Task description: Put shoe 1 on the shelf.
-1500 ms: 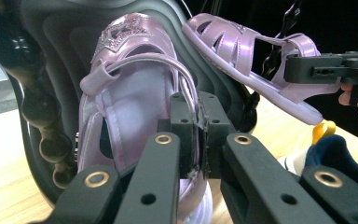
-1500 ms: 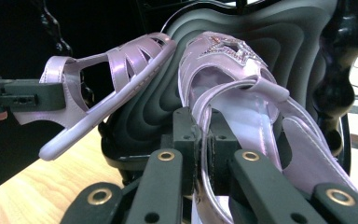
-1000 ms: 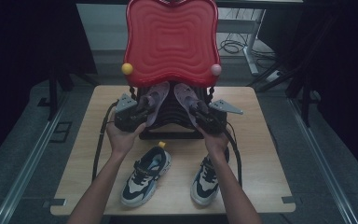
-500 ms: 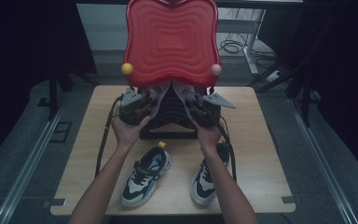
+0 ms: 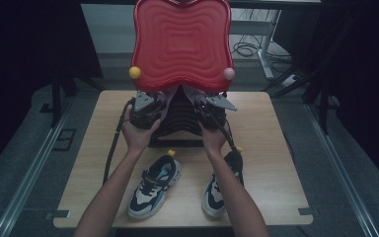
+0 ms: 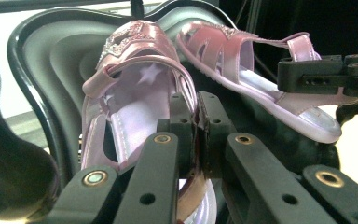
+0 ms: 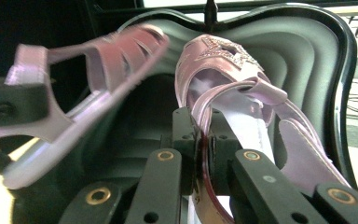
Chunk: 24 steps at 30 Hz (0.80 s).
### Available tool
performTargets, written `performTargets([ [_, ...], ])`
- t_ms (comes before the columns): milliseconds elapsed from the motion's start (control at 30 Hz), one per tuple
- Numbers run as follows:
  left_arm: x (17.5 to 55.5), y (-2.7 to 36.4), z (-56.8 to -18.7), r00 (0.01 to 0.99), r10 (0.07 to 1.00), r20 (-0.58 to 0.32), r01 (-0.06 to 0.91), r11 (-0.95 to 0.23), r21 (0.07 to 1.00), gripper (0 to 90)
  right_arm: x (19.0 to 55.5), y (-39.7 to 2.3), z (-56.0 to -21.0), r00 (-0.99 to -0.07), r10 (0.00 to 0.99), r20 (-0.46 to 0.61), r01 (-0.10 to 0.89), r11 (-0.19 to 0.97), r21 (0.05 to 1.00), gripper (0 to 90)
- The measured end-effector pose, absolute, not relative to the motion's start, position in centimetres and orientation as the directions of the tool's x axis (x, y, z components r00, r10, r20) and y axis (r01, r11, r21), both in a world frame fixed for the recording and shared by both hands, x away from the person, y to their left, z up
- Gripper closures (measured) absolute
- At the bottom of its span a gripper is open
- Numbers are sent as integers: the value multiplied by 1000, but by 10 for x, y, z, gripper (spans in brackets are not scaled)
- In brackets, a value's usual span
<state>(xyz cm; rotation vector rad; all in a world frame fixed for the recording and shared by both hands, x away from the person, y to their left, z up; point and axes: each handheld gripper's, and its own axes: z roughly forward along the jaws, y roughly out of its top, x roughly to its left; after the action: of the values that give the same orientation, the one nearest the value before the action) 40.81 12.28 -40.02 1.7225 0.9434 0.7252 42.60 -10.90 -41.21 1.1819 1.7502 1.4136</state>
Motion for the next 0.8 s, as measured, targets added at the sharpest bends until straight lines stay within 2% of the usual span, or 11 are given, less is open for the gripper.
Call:
performTargets([
  [300,409,113,-412,542,838,61,274,-245,930,861,428,-105,-420,-423,903,81,303,57,951,828],
  [433,411,109,-419,560,826,72,282,-271,920,844,429,-106,-425,-441,893,90,332,69,941,776],
  [567,414,110,-428,576,816,54,320,-286,903,819,429,-105,-427,-458,882,105,350,70,934,762],
  [800,411,115,-425,588,809,12,339,-260,904,657,424,-104,-424,-478,871,113,366,80,927,658],
])
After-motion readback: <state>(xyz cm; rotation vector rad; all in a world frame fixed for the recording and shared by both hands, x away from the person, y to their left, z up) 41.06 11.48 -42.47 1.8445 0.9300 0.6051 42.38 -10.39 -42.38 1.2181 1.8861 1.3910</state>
